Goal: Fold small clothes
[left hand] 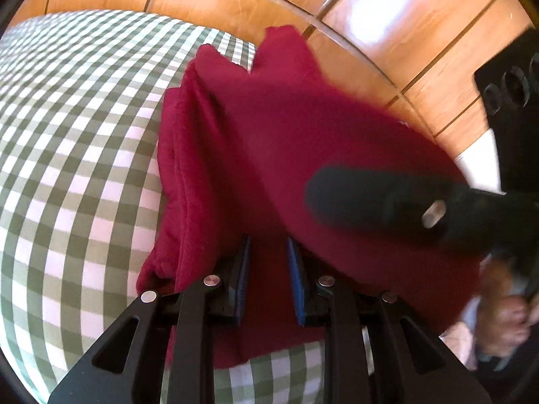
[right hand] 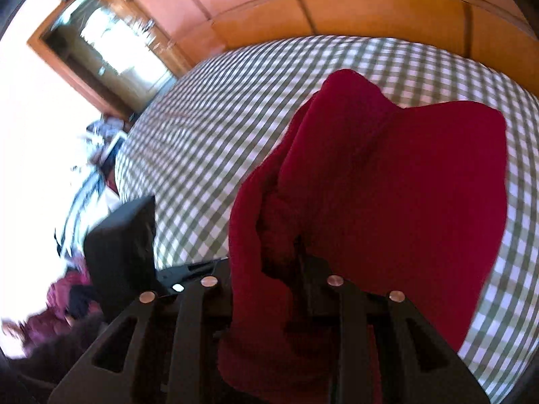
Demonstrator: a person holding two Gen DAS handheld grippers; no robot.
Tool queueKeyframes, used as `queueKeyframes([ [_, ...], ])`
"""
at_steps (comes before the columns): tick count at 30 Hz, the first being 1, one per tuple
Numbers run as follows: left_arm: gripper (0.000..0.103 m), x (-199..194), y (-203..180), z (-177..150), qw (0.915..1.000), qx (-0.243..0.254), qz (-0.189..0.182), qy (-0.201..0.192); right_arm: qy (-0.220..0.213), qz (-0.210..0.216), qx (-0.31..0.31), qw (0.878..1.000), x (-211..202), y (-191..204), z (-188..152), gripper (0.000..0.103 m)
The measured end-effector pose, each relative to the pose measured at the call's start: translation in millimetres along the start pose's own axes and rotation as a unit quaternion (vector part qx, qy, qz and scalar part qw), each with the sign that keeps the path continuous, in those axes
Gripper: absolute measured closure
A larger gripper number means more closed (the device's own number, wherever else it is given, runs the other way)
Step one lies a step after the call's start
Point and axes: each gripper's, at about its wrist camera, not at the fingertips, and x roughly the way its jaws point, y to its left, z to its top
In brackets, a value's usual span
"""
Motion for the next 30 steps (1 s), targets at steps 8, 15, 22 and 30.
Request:
queueKeyframes([
  [8, 0.072, -73, 30, -4, 0.9987, -0.027, -0.008, -0.042, -0.05, 0.195, 0.05, 0.978, -22, -27, -20, 0.025],
  [15, 0.056, -126, 25, 13, 0.9892, -0.068, -0.074, -0.107, -0.142, 0.152, 0.099, 0.973, -94, -80, -74, 0.023],
  [22, 0.044, -91, -26, 16, 0.9898, -0.028, -0.136, -0.034, -0.115, -0.035, 0.085, 0.989, -103, -104, -127, 0.023],
  [30, 0.096, -88, -41, -11, 0.9962, 0.016, -0.061, -0.06, -0.116, -0.03, 0.066, 0.991, -53, -82, -105, 0.024],
])
